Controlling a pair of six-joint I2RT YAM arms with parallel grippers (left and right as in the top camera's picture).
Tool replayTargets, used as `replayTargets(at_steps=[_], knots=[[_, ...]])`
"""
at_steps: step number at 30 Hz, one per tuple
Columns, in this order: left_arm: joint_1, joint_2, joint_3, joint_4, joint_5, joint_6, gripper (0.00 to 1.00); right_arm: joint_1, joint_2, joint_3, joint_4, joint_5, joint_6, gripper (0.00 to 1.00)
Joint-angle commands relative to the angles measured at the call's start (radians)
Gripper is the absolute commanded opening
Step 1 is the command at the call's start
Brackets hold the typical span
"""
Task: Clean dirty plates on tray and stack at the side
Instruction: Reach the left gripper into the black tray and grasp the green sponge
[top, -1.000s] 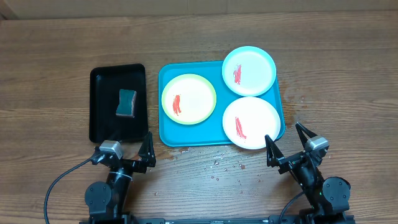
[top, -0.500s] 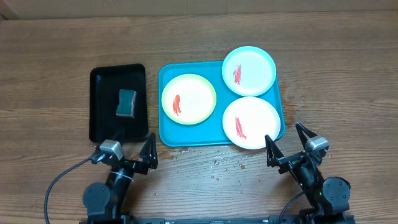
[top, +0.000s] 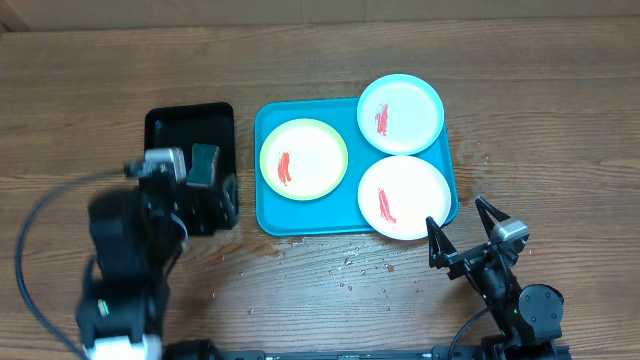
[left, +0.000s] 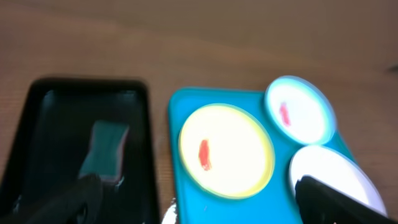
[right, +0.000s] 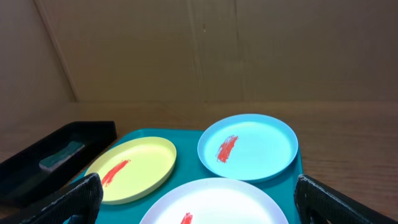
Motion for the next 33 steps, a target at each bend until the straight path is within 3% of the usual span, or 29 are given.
replayTargets(at_steps=[1,5,19,23,33], knots=[[0.002,0.185,0.224,-0.159,-0.188,0.059,0.99,0.006,-0.005,-0.01,0.006,-0.004,-0.006,1.0],[0.003,0.374,0.401,-0.305,-0.293,0.06,1.0,0.006,-0.005,-0.01,0.006,-0.003,-0.006,1.0],[0.003,0.705,0.427,-0.237,-0.29,0.061,1.0,0.006,-0.005,-0.01,0.006,-0.003,-0.006,1.0],[0.003,0.79,0.427,-0.179,-0.293,0.068,0.85,0.006,-0.005,-0.01,0.006,-0.004,-0.006,1.0],[0.003,1.017,0.427,-0.03,-0.292,0.068,0.75,0.006,-0.005,-0.01,0.006,-0.004,-0.006,1.0]])
